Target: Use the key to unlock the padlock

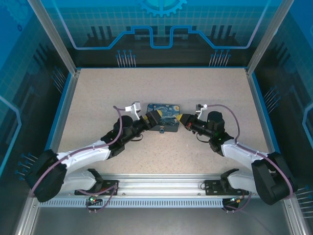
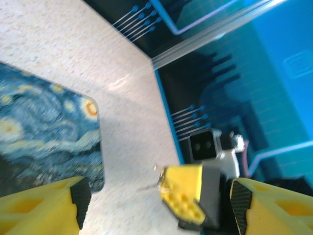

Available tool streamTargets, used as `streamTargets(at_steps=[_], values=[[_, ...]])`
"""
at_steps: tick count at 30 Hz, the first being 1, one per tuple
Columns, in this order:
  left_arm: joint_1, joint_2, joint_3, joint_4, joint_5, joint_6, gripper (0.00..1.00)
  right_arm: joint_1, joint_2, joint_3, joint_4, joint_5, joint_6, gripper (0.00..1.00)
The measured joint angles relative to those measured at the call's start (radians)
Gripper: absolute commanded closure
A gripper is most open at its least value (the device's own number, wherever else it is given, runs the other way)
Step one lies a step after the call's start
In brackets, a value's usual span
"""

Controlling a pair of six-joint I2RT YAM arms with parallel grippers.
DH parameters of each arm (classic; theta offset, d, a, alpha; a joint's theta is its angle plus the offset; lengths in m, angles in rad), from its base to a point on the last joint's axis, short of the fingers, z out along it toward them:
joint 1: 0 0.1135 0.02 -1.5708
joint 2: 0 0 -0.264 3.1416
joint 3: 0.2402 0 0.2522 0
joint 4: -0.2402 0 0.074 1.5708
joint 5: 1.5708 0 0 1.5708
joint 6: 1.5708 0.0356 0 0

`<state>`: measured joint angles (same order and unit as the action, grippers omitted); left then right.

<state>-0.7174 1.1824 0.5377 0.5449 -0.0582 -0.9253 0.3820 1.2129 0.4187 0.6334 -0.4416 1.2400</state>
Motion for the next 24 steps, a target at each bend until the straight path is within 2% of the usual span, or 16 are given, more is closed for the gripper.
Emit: streamTargets(at_steps=[4, 9, 15, 24], values=[[-0.029, -0.048, 0.003, -0.206, 0.003, 0.145, 0.15, -0.005, 0.053, 0.06, -0.042, -0.009, -0.017, 1.0], [-0.09, -0.02, -0.019, -0.306, -0.011, 0.254, 0.1, -0.013, 0.14, 0.138, -0.063, -0.012, -0.026, 1.0], [-0.144, 0.142, -0.027, -0.283, -0.044, 0.336, 0.09, -0.018, 0.246, 0.175, -0.067, -0.011, -0.025, 1.0], [-0.15, 0.353, -0.018, -0.168, -0.152, 0.417, 0.06, -0.018, 0.333, 0.178, -0.064, -0.005, -0.017, 1.0]])
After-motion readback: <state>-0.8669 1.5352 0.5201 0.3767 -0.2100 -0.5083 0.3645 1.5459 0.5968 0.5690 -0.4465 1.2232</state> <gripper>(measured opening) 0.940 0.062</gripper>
